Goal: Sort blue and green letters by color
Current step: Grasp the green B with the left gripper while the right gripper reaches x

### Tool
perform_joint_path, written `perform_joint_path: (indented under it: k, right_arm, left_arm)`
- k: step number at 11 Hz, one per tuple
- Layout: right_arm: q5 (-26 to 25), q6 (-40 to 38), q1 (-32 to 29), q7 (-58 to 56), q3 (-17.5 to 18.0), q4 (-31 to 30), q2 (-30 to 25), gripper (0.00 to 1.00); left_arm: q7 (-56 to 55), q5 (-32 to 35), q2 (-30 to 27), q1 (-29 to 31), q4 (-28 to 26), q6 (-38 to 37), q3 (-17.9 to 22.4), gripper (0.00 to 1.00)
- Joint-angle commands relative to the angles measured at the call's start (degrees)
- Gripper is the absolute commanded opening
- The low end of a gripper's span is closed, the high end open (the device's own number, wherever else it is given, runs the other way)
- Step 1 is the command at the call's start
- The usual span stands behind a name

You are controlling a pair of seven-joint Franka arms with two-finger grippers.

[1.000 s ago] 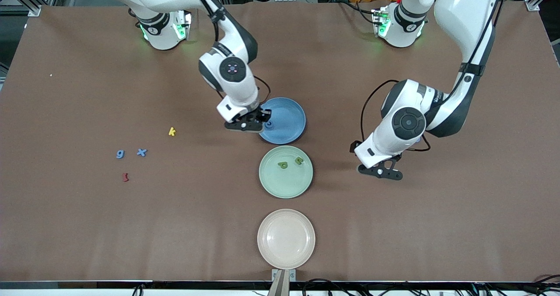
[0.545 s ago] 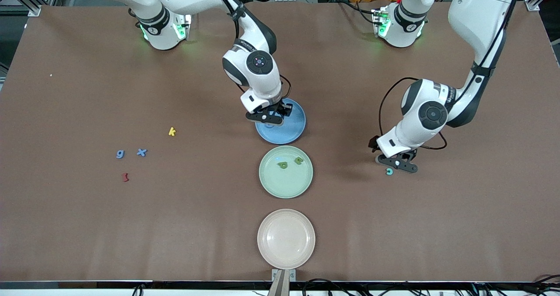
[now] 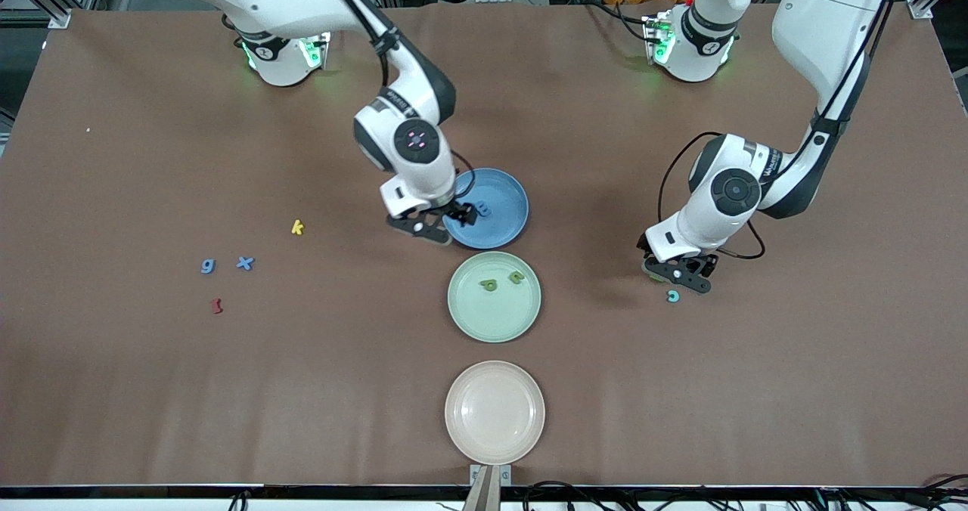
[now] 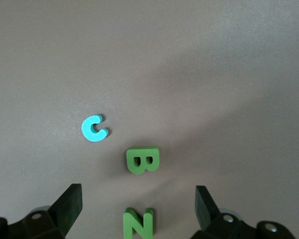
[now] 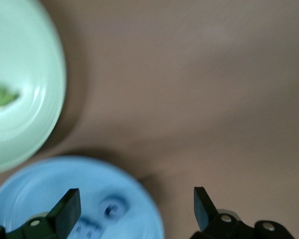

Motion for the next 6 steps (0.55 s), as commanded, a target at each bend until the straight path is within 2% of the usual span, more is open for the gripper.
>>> perform_joint_path:
  k: [1,4,6]
  right_arm:
    - [-1.0,-3.2,-10.5,-7.5,0.8,-2.7,-4.7,1.0]
    - [-1.0,-3.2,-22.0,-17.4,0.2,-6.5,-8.1,1.0]
    - [-1.0,-3.3,-25.7,-18.8,-2.8,-6.6,-8.2,1.0]
  left_arm:
    - [0.3,1.9,1.2,0.1,-0.6,2.7,-0.1,1.0]
    - [0.3,2.1,2.7,-0.1,-0.5,5.0,-0.1,1.0]
    - [0.3,3.6,3.7,-0.1,0.1,5.6,-0.1,0.99]
